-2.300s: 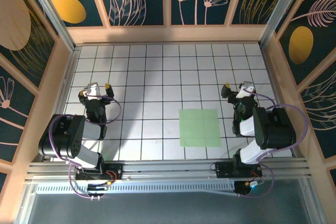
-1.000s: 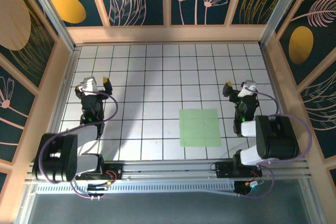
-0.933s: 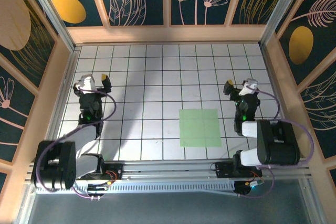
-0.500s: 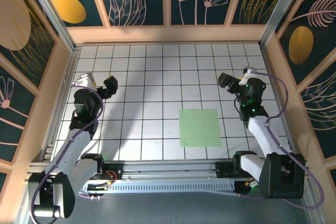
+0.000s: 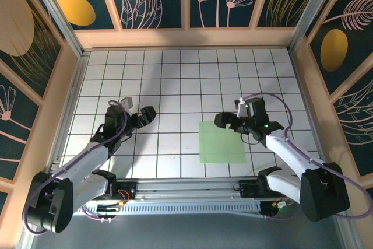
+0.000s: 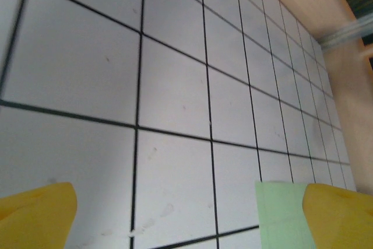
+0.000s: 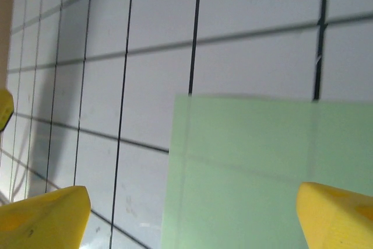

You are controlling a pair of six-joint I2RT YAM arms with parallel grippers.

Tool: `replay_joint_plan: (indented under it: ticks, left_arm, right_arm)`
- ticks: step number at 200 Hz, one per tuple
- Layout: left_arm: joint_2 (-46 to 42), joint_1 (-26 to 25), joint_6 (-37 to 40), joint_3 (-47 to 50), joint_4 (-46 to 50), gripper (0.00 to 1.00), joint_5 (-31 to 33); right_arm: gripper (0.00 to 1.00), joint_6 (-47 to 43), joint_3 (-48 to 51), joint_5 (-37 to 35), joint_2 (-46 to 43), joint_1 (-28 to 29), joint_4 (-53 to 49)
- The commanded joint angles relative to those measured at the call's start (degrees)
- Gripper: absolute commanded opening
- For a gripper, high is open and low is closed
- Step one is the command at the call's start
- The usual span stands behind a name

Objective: Fold a paper plane with a square sheet of paper (fold left side to right side)
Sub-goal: Move the square sheet of paper to the center of the table.

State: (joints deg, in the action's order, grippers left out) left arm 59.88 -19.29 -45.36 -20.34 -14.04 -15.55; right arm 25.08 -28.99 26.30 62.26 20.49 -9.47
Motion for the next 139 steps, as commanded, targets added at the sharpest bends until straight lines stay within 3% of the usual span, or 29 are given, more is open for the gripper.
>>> replay_joint_plan:
  ticks: [1, 51, 139]
  left_arm:
    - [2.56, -3.49, -2.8, -1.18, -3.54, 0.99, 0.55]
    - [7.76, -9.55, -4.03, -2.82, -6.0, 0.99, 3.98]
    - [4.78, -10.51, -2.25, -5.52, 1.13, 0.99, 9.85]
  right_arm:
    - [0.91, 2.5, 1.3, 1.83, 2.93, 3.79, -0.29]
    - [0.88, 3.88, -0.2, -0.41, 12.52, 10.53, 4.86]
    - [0.87, 7.65, -6.45, -3.02, 26.38, 14.94, 14.4]
